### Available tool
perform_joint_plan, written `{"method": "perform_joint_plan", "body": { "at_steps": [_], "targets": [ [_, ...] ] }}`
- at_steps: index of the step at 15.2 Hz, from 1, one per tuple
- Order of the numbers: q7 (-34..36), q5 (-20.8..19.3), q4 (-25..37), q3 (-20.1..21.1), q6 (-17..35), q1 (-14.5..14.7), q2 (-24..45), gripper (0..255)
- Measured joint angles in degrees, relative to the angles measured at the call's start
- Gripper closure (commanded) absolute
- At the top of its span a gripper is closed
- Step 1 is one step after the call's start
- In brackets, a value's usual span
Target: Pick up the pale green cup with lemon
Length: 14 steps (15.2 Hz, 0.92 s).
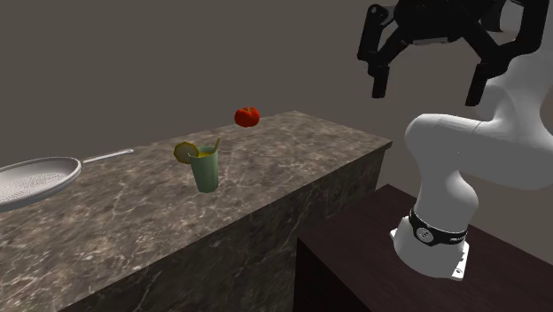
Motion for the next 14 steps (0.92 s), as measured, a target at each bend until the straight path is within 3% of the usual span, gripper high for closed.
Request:
{"method": "perform_joint_plan", "body": {
  "at_steps": [3, 14],
  "targets": [
    [-1.47, -1.04, -0.46, -1.10, 1.16, -0.29, 0.80, 0],
    [-15.50, -9.60, -1.10, -12.52, 12.52, -2.78, 11.18, 0]
  ]
}}
